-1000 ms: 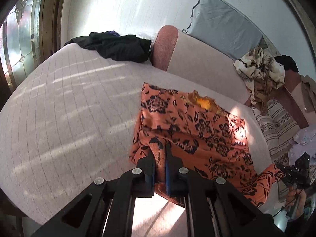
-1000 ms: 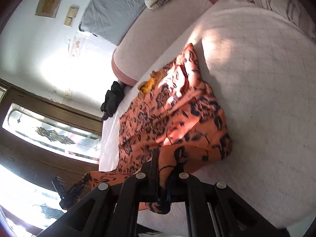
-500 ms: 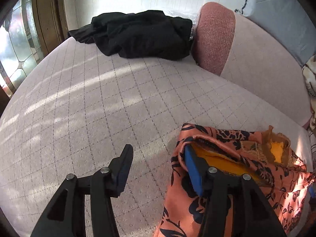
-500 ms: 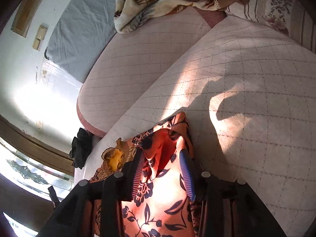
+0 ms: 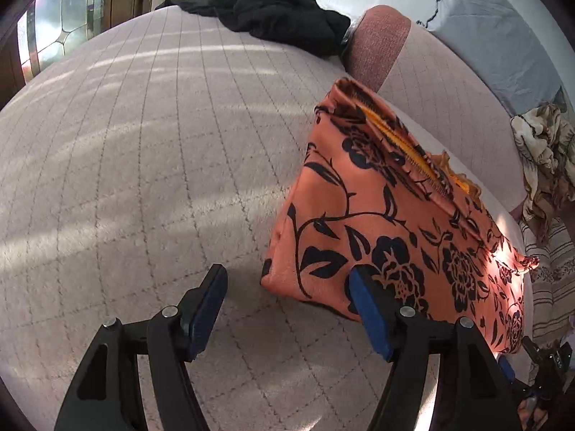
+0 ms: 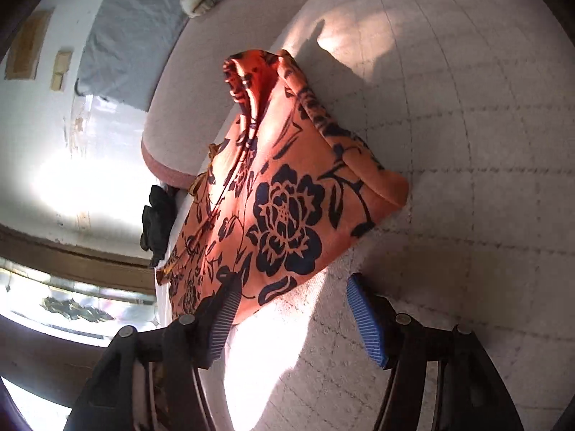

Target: Fold small clothes

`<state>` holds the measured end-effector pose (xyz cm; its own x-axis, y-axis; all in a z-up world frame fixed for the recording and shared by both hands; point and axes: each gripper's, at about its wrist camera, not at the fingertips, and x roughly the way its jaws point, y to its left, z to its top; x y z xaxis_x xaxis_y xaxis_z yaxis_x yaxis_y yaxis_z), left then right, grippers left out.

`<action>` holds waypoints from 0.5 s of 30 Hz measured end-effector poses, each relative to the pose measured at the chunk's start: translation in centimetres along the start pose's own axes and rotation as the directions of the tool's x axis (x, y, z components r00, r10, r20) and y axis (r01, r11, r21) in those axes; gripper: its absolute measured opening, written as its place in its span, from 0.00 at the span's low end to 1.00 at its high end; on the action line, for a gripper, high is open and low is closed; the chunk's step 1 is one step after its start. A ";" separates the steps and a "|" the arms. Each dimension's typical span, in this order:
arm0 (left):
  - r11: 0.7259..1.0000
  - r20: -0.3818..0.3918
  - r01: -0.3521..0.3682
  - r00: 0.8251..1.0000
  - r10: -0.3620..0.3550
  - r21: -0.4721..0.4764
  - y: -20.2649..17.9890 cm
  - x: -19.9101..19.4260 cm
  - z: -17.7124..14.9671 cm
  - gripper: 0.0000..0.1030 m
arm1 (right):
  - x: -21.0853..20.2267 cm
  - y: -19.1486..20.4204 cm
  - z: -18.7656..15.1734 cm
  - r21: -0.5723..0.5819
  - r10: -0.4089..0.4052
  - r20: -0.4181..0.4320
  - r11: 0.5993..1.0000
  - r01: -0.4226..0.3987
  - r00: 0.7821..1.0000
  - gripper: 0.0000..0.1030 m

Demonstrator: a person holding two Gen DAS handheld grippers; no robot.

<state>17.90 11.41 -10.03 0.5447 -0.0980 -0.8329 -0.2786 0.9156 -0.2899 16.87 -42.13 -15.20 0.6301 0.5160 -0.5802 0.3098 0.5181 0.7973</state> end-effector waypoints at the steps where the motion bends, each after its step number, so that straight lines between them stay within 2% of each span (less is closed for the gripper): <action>1: 1.000 0.039 -0.025 0.999 0.025 0.006 -0.5 0.1 0.3 0.69 | 0.5 0.1 0.4 0.026 0.015 0.020 1.000 -0.015 1.000 0.63; 2: 0.999 0.057 -0.046 0.997 0.046 0.010 -1.0 0.5 0.8 0.69 | 0.9 0.4 0.9 0.049 0.016 0.042 0.999 -0.018 0.999 0.63; 4: 0.997 0.034 -0.073 0.997 0.074 -0.026 -1.6 1.6 2.0 0.69 | 1.9 0.6 2.1 0.099 0.022 0.089 0.995 -0.031 0.996 0.63; 5: 0.996 0.031 -0.071 0.997 0.073 -0.049 -1.7 1.9 2.6 0.65 | 2.3 0.5 2.6 0.123 0.015 0.111 0.992 -0.028 0.994 0.62; 6: 0.995 0.020 -0.075 0.997 0.077 -0.065 -1.8 2.2 3.1 0.50 | 2.8 0.4 3.0 0.150 0.014 0.128 0.988 -0.033 0.992 0.60; 7: 0.997 -0.003 -0.045 0.999 0.044 -0.064 -2.0 2.6 3.5 0.18 | 3.2 0.7 3.3 0.162 0.005 0.140 0.986 -0.028 0.990 0.48; 8: 0.996 -0.025 -0.050 0.999 0.048 -0.067 -2.4 2.6 4.0 0.17 | 3.5 0.9 3.6 0.157 -0.017 0.141 0.988 -0.005 0.990 0.24; 11: 0.998 0.025 -0.038 0.999 0.039 -0.044 -3.3 0.3 5.2 0.16 | 3.4 1.7 4.1 0.126 -0.029 0.132 0.992 0.013 0.991 0.18; 15: 1.000 0.126 0.023 0.992 -0.022 -0.001 -4.7 -5.2 5.8 0.15 | -0.2 6.6 4.2 -0.014 0.014 0.179 1.000 -0.012 0.984 0.13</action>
<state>20.97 9.94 -1.55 0.6458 -0.0686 -0.7604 -0.2670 0.9128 -0.3091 21.81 -41.67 -9.11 0.7519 0.3925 -0.5297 0.2925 0.5214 0.8016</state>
